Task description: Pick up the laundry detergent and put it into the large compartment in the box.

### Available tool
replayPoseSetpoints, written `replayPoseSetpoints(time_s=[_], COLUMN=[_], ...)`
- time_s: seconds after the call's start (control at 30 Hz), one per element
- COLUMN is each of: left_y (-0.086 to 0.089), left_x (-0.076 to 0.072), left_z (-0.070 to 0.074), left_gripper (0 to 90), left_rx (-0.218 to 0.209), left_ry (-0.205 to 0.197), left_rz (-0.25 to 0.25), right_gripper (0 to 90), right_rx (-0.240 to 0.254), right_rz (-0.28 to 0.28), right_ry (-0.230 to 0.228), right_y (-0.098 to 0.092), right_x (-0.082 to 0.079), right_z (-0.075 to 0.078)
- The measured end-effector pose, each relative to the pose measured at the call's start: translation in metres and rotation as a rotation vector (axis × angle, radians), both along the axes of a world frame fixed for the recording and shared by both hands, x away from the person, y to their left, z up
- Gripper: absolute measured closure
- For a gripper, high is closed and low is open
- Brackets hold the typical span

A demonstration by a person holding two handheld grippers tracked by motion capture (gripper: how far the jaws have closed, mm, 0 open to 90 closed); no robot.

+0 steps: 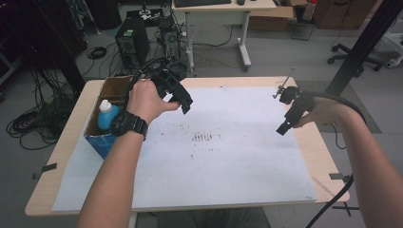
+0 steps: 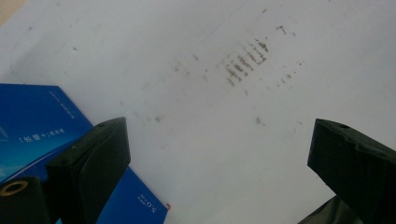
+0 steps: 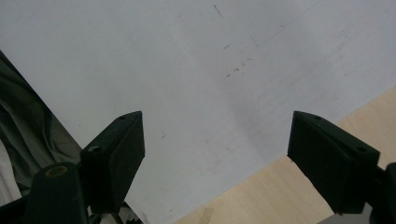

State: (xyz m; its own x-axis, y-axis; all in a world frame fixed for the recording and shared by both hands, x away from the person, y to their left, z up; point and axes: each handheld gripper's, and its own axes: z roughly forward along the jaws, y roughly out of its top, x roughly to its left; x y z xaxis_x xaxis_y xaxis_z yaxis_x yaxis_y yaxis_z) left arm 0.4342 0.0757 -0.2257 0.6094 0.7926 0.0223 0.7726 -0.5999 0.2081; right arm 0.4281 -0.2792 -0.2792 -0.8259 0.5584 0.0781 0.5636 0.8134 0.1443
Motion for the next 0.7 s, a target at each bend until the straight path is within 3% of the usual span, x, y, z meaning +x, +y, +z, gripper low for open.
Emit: replayPoseSetpoints(time_s=[0.6, 0.7], left_y=[-0.009, -0.01], left_x=[-0.001, -0.002], left_z=[-0.028, -0.03], left_gripper=[5.0, 4.9], left_rx=[-0.001, -0.019], left_ry=[0.027, 0.03], left_rz=[-0.013, -0.012], right_gripper=[18.8, 18.8], right_rx=[-0.001, -0.001], right_rz=[-0.011, -0.015], right_ry=[0.002, 0.004], right_y=[-0.002, -0.003], right_x=[-0.002, -0.003], right_z=[-0.002, -0.002])
